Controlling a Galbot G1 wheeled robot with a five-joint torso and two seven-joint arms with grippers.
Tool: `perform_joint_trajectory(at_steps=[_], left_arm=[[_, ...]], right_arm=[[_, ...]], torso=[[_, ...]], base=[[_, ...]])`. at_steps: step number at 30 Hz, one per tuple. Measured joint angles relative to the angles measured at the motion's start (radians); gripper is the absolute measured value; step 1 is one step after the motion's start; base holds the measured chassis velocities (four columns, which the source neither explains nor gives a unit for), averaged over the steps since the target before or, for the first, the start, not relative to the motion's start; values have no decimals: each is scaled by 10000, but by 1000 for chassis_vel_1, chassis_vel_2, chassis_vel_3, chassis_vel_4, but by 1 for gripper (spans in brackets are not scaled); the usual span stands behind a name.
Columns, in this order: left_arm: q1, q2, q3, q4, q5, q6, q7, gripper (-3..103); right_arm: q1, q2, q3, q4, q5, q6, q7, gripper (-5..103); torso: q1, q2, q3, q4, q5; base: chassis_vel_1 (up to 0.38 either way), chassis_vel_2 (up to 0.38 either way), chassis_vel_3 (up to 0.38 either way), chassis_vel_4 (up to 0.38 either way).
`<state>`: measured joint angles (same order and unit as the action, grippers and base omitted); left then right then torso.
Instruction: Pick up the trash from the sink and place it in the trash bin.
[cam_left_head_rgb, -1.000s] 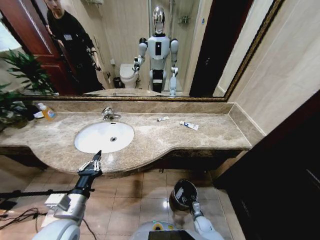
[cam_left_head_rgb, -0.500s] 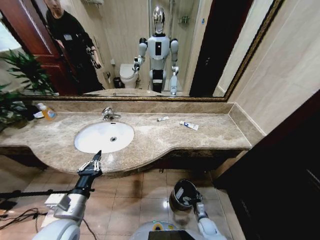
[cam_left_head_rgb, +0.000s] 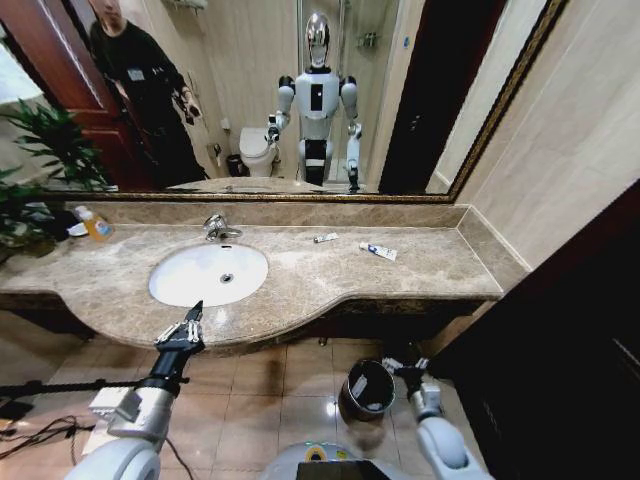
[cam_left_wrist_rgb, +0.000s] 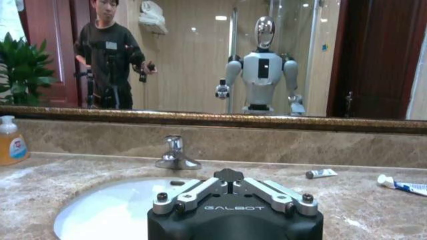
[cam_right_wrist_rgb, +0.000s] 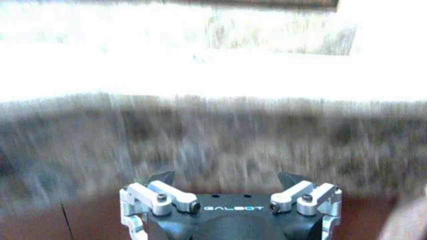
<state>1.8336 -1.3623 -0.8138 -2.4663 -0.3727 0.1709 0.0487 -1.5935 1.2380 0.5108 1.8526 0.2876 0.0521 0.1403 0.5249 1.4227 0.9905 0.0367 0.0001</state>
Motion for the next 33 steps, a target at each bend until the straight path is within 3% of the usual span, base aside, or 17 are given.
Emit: perform_joint_trajectory(at_steps=[5,14,20,25,33], left_arm=[[0,0,0,0,0,0,0,0],[0,0,0,0,0,0,2,0],[0,0,0,0,0,0,0,0],[1,0,0,0,0,0,1,0],[0,0,0,0,0,0,2,0]], right_arm=[[344,-441,86,1744,710,-1075,395,100],[2104,-986,-591,2319,1618,-2379,634,100],[5034,-1215,-1604,444,2392,-2811,590,100],[6292,-1240,-2122,-922,2487,-2811,463,100],[9029,-763,-3207,-3753,2498,-2776,456,100]], torso=[[0,0,0,2,-1],[0,0,0,0,-1],[1,-1,2,2,-1],[2,-1,2,1,0],[3,-1,2,2,-2]], base=[[0,0,0,0],[0,0,0,0],[0,0,0,0],[0,0,0,0],[0,0,0,0]])
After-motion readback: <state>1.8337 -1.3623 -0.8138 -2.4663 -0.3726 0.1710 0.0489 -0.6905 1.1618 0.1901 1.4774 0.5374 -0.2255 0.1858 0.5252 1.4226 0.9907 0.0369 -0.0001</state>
